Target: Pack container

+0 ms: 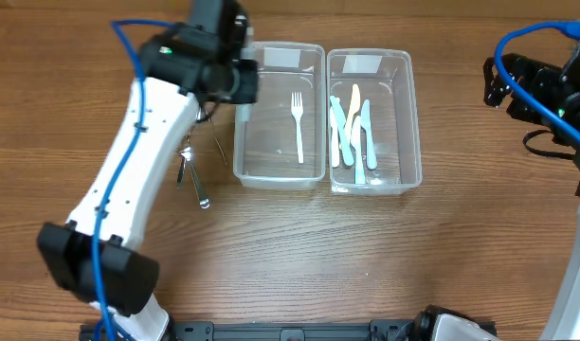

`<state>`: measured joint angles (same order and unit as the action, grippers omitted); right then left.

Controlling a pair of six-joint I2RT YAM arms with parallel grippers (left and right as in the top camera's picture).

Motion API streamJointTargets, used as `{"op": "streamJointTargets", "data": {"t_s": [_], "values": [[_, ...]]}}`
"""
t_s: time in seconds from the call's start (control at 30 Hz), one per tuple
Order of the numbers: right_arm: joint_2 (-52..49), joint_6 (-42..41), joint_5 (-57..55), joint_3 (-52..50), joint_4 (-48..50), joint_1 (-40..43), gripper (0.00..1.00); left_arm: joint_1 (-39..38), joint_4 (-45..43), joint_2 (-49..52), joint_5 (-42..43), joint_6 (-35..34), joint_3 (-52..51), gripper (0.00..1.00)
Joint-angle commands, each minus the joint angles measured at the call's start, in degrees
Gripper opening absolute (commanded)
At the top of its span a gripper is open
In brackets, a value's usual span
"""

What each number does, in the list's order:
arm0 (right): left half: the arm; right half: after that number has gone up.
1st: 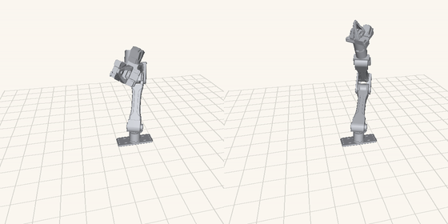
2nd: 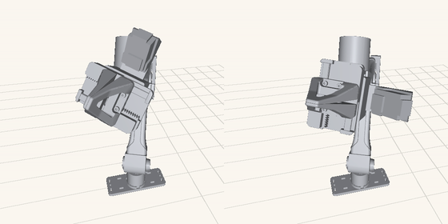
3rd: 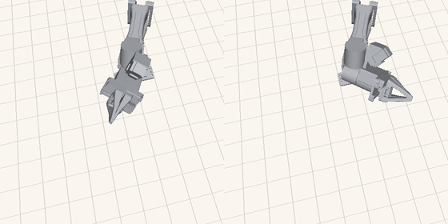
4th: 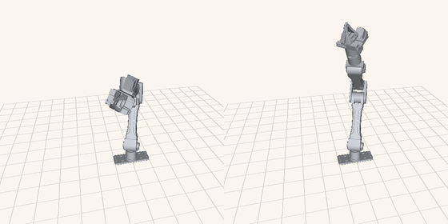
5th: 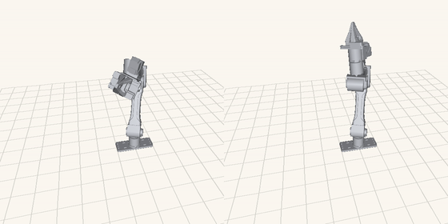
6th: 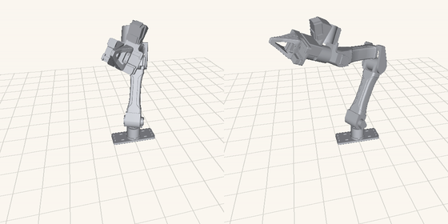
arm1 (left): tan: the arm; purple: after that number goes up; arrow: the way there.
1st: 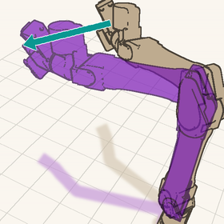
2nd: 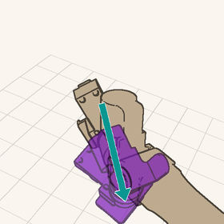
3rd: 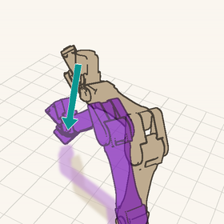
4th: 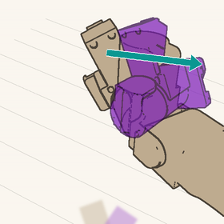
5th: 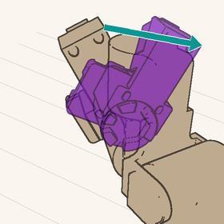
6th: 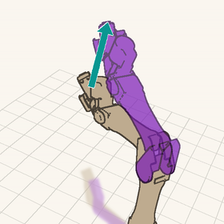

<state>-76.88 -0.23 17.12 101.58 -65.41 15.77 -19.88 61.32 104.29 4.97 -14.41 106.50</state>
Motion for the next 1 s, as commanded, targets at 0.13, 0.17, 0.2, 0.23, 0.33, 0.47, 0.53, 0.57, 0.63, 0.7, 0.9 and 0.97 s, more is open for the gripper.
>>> {"op": "streamJointTargets", "data": {"t_s": [0.13, 0.17, 0.2, 0.23, 0.33, 0.47, 0.53, 0.57, 0.63, 0.7, 0.9, 0.97], "values": [[0.35, -0.24, -0.59, 0.87, 0.31, 0.07, 1.0, -4.68, -7.56, 14.27, 1.53, -4.2, -0.33, 0.45], [0.35, -0.24, -0.59, 0.87, 0.31, 0.07, 1.0, -4.68, -8.28, 15.76, 3.48, -4.5, -0.31, 0.47], [0.35, -0.24, -0.59, 0.87, 0.31, 0.07, 1.0, -4.44, -8.98, 17.07, 6.54, -4.46, -0.31, 0.47], [0.35, -0.24, -0.59, 0.87, 0.31, 0.07, 1.0, -4.17, -9.14, 17.53, 8.09, -4.46, -0.31, 0.43], [0.35, -0.24, -0.59, 0.87, 0.31, 0.07, 1.0, -2.78, -8.0, 16.98, 11.47, -3.52, 0.39, 0.29], [0.35, -0.24, -0.59, 0.87, 0.31, 0.07, 1.0, -0.22, -1.33, 13.07, 10.1, -0.24, 3.82, 0.31], [0.35, -0.24, -0.59, 0.87, 0.31, 0.07, 1.0, 1.57, 3.28, 10.25, 6.38, -0.11, 5.55, 0.37], [0.35, -0.24, -0.59, 0.87, 0.31, 0.07, 1.0, 2.56, 5.18, 8.76, 4.35, -0.07, 6.05, 0.39], [0.35, -0.24, -0.59, 0.87, 0.31, 0.07, 1.0, 4.98, 8.26, 5.66, 0.98, 1.31, 6.23, 0.45], [0.35, -0.24, -0.59, 0.87, 0.31, 0.07, 1.0, 7.56, 10.91, 3.45, -2.47, 4.0, 6.23, 0.53], [0.35, -0.24, -0.59, 0.87, 0.31, 0.07, 1.0, 15.06, 16.96, 3.54, -5.05, 5.18, 4.52, 0.57], [0.35, -0.24, -0.59, 0.87, 0.31, 0.07, 1.0, 17.0, 15.61, 4.17, -1.11, 4.72, 0.96, 0.54]]}}
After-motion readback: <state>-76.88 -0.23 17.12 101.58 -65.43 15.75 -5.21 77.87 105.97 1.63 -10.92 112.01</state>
